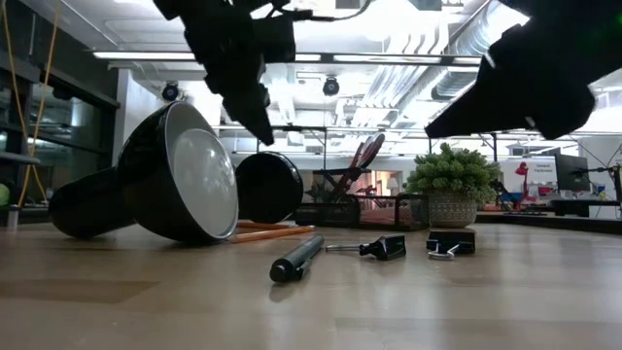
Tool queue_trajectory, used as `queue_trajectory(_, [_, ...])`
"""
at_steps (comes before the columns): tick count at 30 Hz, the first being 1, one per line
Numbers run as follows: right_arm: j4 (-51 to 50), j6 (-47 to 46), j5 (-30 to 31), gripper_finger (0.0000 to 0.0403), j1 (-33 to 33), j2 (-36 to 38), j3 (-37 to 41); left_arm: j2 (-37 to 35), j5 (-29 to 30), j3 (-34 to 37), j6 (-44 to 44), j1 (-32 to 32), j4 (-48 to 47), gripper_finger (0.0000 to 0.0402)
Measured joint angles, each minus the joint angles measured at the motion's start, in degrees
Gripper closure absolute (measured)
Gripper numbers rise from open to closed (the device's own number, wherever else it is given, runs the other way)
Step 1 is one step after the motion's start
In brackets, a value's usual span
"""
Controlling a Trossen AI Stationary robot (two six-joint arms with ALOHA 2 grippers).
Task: Pick and place office supplies into organizer
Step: Put the bottom orange pencil into the desk organizer
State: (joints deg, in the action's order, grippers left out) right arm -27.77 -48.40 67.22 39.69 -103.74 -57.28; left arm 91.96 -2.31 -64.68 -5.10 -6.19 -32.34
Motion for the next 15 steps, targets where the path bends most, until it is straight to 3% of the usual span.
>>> queue_trajectory(6, [0.63, -0.08, 5.65, 0.0289, 0.10, 0.04, 3.56, 0.03, 2.04, 0.01, 0.01, -0.22, 6.36, 0.0245])
queue_trajectory(15, [18.18, 3.25, 5.35, 0.0289, -1.24, 1.34, 14.44, 0.03, 4.38, 0.00, -5.00, -1.65, 10.63, 0.0245])
